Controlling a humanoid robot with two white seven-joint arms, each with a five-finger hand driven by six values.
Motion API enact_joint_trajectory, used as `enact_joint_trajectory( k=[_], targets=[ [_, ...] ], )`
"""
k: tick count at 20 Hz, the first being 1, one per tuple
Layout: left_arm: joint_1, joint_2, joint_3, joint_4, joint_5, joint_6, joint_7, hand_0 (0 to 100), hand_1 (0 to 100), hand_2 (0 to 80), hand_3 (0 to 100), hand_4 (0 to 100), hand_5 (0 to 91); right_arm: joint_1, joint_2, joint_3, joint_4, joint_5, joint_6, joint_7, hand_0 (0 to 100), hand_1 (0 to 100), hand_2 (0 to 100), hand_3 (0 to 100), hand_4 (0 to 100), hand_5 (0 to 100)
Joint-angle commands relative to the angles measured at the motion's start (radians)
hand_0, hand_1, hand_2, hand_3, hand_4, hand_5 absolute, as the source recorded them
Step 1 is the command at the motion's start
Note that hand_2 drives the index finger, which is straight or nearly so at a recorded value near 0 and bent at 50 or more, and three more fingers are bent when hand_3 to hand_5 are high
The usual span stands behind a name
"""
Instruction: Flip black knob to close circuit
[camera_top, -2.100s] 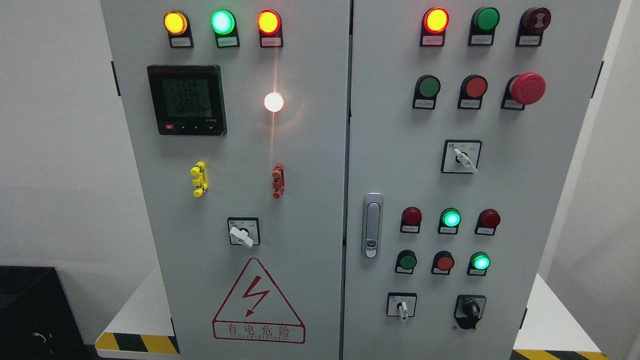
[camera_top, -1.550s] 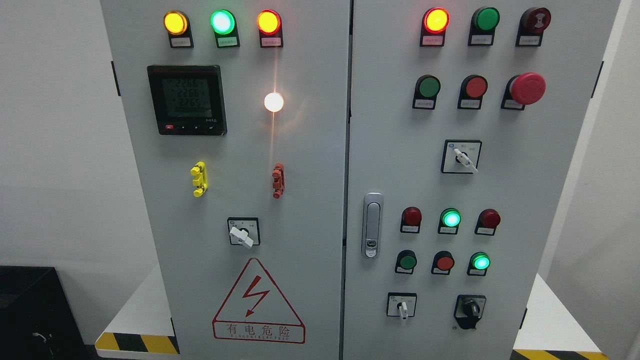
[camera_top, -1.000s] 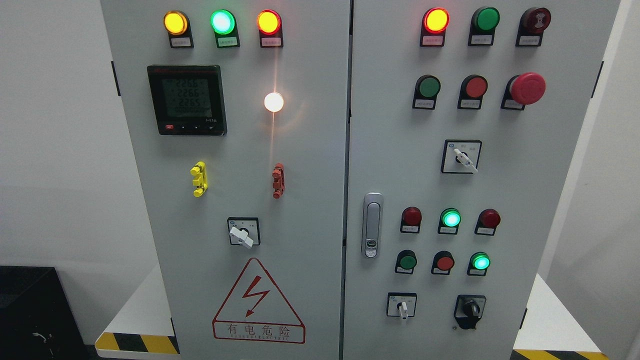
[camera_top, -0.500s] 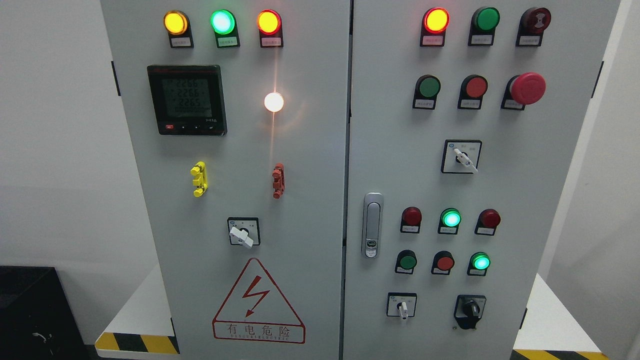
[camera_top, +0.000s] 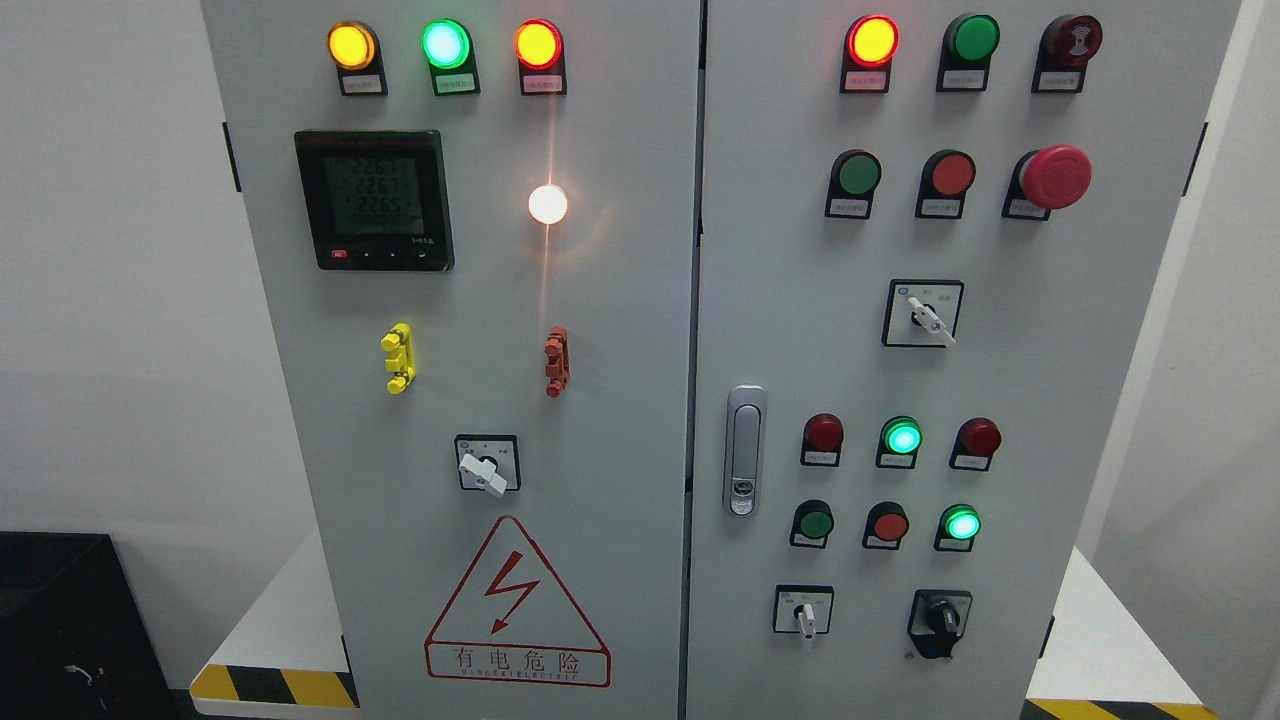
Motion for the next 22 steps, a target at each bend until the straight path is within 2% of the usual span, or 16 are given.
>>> enact_joint_trajectory(
  k=[1,6,10,14,20,22],
  targets=[
    [0.023,0.0,0.0,-0.029,0.0,0.0,0.0,12,56,0.0,0,0,0.0,0.007,-0.008,0.046,-0.289,0.229,0.024,-0.032,0,22,54,75,65,47],
    [0.023,0.001,0.0,-0.029,0.0,0.0,0.0,12,56,0.0,0,0,0.0,0.006,-0.005,0.043,-0.408,0.391,0.074,-0.089,0,20,67,85,75,65],
    [0.023,0.0,0.0,-0.029,0.0,0.0,0.0,12,56,0.0,0,0,0.0,0.007,0.013,0.04,-0.501,0.488,0.077,-0.094,0,8,75,91,79,72],
    [0.023,0.0,0.0,-0.029,0.0,0.0,0.0,12,56,0.0,0,0,0.0,0.007,0.032,0.014,-0.591,0.626,0.077,-0.106,0,5,80,95,83,77],
    [0.023,0.0,0.0,-0.029,0.0,0.0,0.0,12,56,0.0,0,0,0.0,0.007,0.092,-0.063,-0.725,0.798,0.077,-0.1,0,0,87,100,89,86],
    [0.023,0.0,0.0,-0.029,0.0,0.0,0.0,12,56,0.0,0,0,0.0,0.007,0.096,-0.074,-0.775,0.826,0.079,-0.097,0,0,89,100,91,88]
  ],
)
